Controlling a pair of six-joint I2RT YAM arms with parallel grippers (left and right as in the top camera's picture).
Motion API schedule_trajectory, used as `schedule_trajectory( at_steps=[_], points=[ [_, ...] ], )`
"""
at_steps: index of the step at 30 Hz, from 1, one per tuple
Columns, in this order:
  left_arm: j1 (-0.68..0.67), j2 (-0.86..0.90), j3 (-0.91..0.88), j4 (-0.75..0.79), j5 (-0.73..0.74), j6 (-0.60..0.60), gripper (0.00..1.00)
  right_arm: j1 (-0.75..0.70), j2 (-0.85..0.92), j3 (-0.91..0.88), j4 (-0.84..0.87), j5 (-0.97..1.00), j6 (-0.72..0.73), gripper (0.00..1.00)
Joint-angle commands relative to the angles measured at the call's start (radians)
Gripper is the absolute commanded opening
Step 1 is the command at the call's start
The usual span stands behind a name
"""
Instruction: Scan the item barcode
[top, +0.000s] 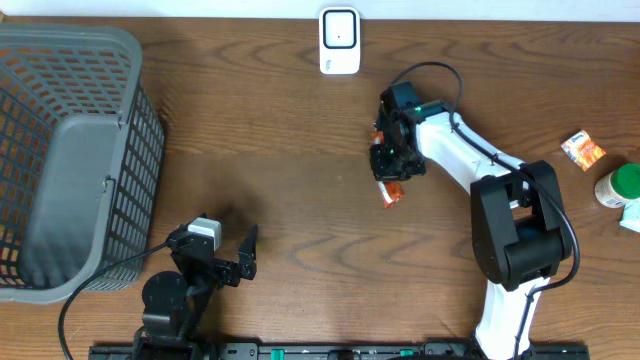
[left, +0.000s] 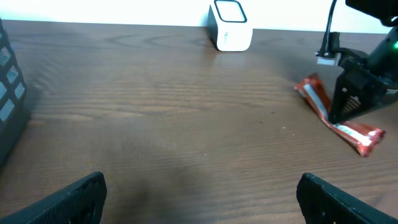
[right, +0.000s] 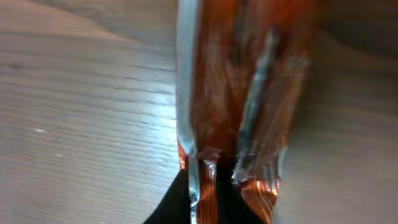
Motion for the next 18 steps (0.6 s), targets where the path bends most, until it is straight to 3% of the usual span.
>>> schedule_trajectory(
  at_steps=[1, 2, 3, 4, 9, 18],
  points=[
    [0.002, -0.005, -0.016, -0.024, 0.009, -0.005, 0.98, -0.01, 0.015, 0.109, -0.085, 0.068, 0.018, 0.26],
    [0.002, -0.005, -0.016, -0.024, 0.009, -0.005, 0.98, -0.01, 0.015, 0.141, -0.113, 0.063, 0.01, 0.36],
    [0.002, -0.005, -0.015, -0.024, 0.009, -0.005, 0.98, -0.01, 0.015, 0.186, -0.151, 0.062, -0.007, 0.76],
    [0.002, -0.005, -0.016, -0.024, 0.009, -0.005, 0.98, -0.01, 0.015, 0.221, -0.183, 0.062, -0.023, 0.97],
    [0.002, -0.005, -0.016, -0.024, 0.009, -0.005, 0.98, -0.016, 0.016, 0.29, -0.243, 0.07, -0.069, 0.99],
    [0.002, -0.005, -0.016, -0.024, 0.009, -0.005, 0.98, -0.073, 0.016, 0.051, -0.08, -0.031, -0.068, 0.99]
  ],
)
